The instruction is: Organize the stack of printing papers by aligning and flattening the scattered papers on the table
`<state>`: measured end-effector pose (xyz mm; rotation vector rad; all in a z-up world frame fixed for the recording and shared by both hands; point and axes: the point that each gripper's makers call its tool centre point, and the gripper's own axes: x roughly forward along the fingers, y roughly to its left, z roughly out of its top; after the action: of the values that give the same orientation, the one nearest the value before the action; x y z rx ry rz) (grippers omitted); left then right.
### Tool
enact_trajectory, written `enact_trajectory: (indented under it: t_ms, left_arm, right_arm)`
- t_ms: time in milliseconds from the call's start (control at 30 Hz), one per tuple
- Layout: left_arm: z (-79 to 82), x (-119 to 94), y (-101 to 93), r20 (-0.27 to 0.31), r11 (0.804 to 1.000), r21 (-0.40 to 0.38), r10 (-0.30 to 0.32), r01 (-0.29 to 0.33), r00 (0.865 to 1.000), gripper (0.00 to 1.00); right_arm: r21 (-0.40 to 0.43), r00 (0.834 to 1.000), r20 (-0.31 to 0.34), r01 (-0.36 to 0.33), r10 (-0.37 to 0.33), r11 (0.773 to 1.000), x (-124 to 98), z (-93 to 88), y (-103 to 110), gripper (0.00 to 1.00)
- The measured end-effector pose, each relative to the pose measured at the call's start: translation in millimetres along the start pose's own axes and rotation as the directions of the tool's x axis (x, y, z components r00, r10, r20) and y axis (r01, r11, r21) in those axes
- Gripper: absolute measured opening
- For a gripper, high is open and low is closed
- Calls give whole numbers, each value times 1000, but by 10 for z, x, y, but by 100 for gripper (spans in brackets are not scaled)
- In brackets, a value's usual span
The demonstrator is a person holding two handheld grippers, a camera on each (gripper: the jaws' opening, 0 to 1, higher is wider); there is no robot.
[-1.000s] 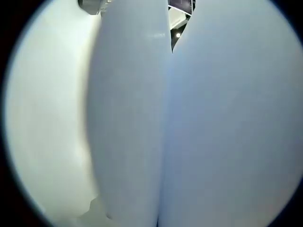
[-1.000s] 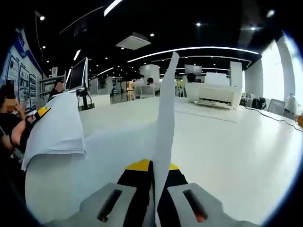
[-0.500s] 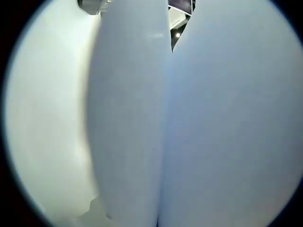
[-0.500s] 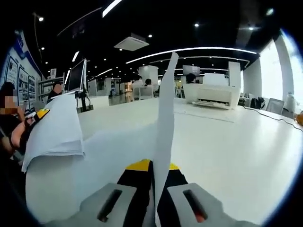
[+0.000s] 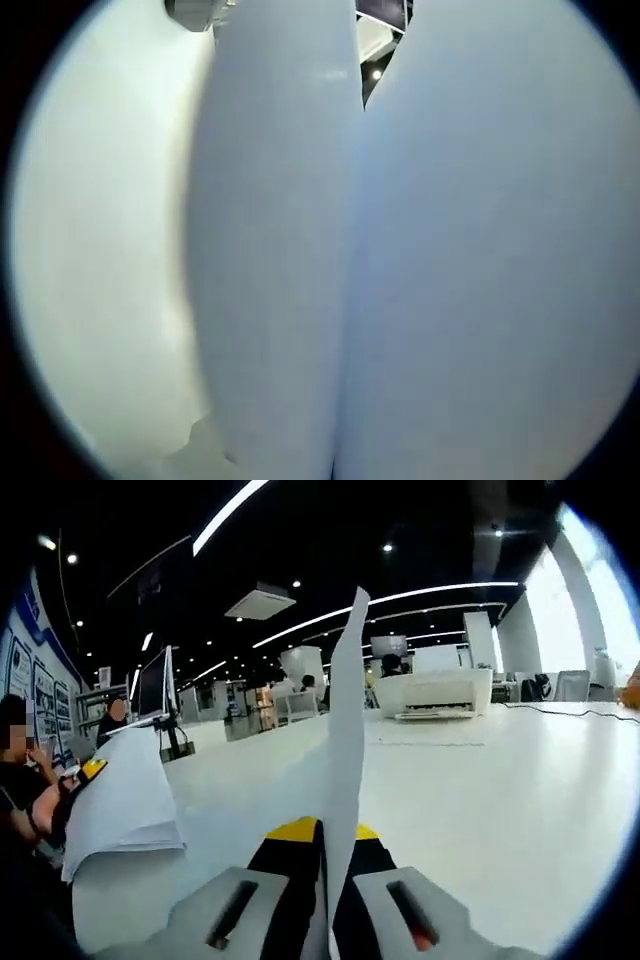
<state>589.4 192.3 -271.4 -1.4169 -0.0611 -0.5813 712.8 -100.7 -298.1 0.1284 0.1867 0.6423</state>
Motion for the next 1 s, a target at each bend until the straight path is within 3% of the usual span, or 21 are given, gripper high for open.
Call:
enact_trajectory:
  t_ms: [167, 500, 1000]
  left_arm:
    - [4, 3, 7, 0, 1000, -3, 4, -4, 1000, 7]
    - [4, 3, 4, -1, 1000, -2, 2, -2, 1000, 7]
    - [-4, 6, 3, -1, 1000, -2, 2, -2, 1000, 7]
  right_arm:
    - [30, 999, 45, 8, -9, 1000, -28, 164, 0, 0]
    - [2, 992, 126, -32, 32, 999, -54, 536, 233, 0]
    - [44, 980, 194, -50, 41, 998, -121, 721, 252, 0]
